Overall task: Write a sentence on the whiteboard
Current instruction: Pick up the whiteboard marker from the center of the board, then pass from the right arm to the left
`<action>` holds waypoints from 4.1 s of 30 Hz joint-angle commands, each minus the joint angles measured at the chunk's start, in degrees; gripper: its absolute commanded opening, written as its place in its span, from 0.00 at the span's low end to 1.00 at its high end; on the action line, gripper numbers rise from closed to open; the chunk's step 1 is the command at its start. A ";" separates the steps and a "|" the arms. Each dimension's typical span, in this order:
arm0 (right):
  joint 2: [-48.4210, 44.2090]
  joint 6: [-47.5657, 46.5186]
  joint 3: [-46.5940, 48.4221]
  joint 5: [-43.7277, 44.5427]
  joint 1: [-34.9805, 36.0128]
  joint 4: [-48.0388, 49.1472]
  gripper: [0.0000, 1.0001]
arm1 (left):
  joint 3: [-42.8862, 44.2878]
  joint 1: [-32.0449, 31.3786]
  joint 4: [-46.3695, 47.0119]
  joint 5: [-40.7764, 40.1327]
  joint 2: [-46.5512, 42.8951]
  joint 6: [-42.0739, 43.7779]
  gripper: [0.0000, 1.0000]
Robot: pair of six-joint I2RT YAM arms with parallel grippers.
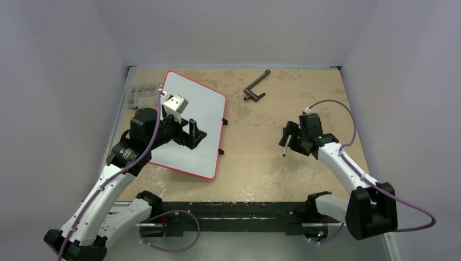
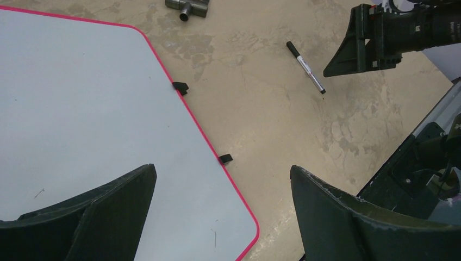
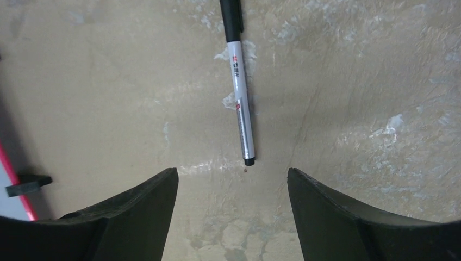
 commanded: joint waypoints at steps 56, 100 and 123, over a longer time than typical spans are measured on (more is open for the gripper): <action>-2.73 -21.37 17.84 -29.66 10.02 13.36 0.00 | 22.17 -1.84 -13.18 13.83 6.94 -4.77 0.90; 1.73 -37.46 26.59 -31.12 35.13 7.82 0.00 | 32.47 2.05 -26.87 29.48 20.95 -12.09 0.53; 2.41 -37.98 27.61 -29.13 36.28 9.87 0.00 | 29.45 2.02 -24.38 32.45 24.12 -14.06 0.21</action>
